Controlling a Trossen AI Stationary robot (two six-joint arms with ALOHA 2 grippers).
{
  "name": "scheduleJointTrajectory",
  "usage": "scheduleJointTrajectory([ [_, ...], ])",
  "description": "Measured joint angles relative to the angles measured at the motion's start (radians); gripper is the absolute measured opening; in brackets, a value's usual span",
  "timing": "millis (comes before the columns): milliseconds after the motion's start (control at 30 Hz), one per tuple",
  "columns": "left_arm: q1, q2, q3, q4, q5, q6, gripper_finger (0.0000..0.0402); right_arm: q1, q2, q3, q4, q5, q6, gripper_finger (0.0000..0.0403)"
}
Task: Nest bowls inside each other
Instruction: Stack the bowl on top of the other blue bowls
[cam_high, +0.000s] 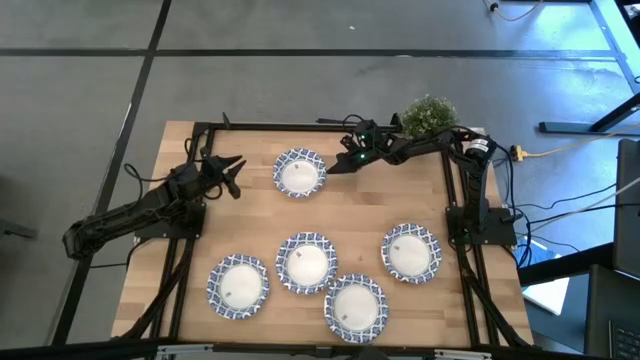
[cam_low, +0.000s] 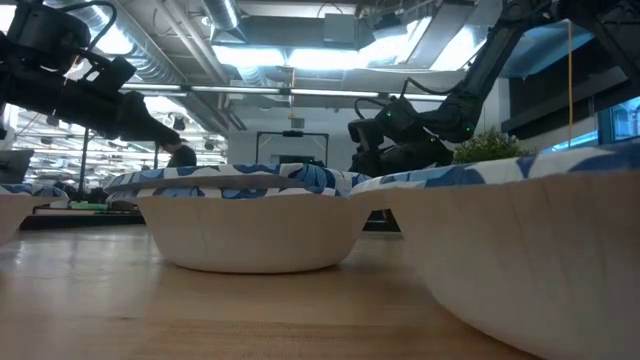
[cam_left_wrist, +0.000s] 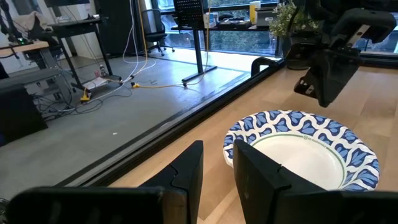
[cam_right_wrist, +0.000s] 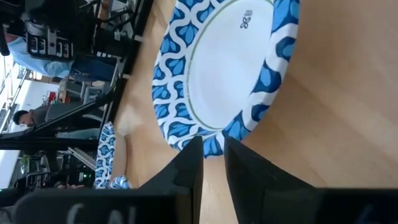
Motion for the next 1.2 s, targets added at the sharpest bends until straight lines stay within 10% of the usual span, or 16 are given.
scheduleJointTrajectory([
  [1200, 0.0, 0.0, 0.0, 0.0, 0.011, 0.001, 0.0082, 0.001, 0.0, 0.0, -0.012, 0.037, 0.002, 0.0068],
])
